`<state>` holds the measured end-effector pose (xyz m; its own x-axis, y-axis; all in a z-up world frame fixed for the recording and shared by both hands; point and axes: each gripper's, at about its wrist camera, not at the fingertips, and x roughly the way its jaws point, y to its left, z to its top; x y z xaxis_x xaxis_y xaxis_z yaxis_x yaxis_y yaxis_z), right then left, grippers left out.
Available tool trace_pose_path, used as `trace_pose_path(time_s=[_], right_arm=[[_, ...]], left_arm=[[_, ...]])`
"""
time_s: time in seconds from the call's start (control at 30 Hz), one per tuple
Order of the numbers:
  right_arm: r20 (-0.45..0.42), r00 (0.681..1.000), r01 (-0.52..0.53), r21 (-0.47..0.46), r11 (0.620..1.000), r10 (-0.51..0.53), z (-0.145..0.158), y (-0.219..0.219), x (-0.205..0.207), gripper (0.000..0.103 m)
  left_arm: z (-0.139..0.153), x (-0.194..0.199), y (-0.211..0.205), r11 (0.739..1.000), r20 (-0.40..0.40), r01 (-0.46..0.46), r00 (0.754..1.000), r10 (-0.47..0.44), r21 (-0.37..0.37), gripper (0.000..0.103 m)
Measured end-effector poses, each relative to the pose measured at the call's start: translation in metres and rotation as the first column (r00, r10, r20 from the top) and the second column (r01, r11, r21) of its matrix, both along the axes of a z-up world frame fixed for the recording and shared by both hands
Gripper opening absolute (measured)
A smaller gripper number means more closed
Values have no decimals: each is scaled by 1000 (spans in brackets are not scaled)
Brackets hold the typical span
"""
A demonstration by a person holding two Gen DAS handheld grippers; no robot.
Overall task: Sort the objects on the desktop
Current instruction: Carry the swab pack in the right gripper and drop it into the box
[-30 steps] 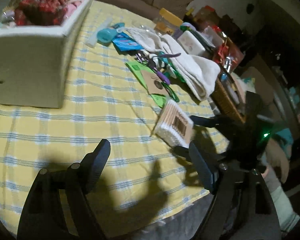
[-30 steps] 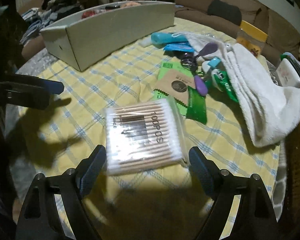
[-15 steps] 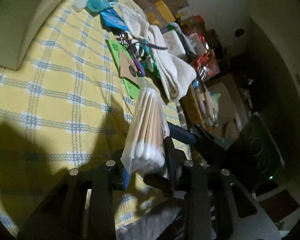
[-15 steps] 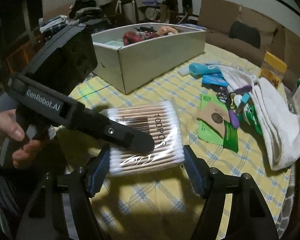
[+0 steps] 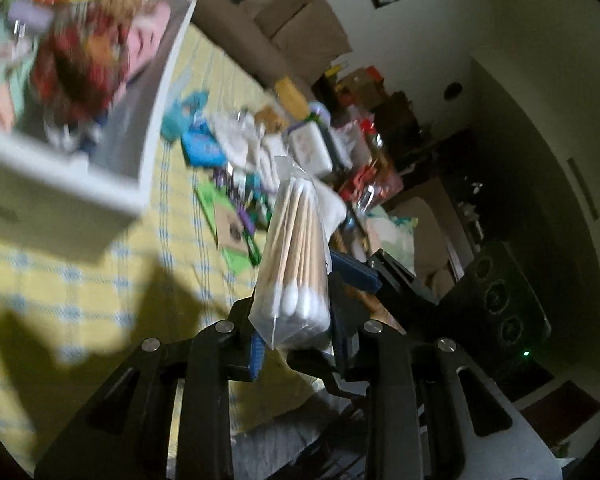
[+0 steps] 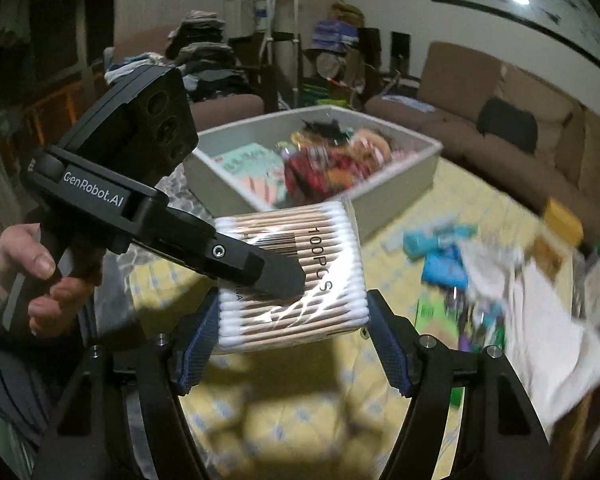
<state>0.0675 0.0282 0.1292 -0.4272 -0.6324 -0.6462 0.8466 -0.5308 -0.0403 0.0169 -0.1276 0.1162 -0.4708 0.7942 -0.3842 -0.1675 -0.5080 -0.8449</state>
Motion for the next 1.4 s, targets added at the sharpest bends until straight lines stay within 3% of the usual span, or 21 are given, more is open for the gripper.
trace_pose_path(time_s=[0.33, 0.53, 0.63, 0.77, 0.97, 1.27, 1.4], right_arm=[[-100, 991, -73, 121, 990, 85, 52, -76, -58, 72], [-123, 988, -70, 191, 979, 94, 60, -121, -107, 72], [-132, 988, -49, 253, 966, 84, 54, -144, -143, 72], [-152, 985, -24, 349, 937, 81, 40, -171, -188, 72], [-142, 983, -36, 467, 884, 115, 11, -201, -247, 72], [-75, 979, -110, 585, 804, 189, -29, -215, -290, 72], [-156, 951, -95, 671, 735, 265, -41, -217, -299, 79]], left_arm=[[32, -58, -66, 988, -57, -113, 991, 119, 104, 26], [33, -110, -105, 983, -36, -162, 986, 165, 84, 32], [23, -130, -131, 970, 5, -226, 974, 226, 88, 41], [-1, -150, -149, 958, 106, -262, 962, 251, 112, 41], [-8, -171, -153, 959, 92, -270, 961, 262, 83, 41], [-20, -189, -170, 947, 124, -315, 944, 306, 67, 41], [-15, -185, -170, 952, 118, -301, 949, 293, 57, 41]])
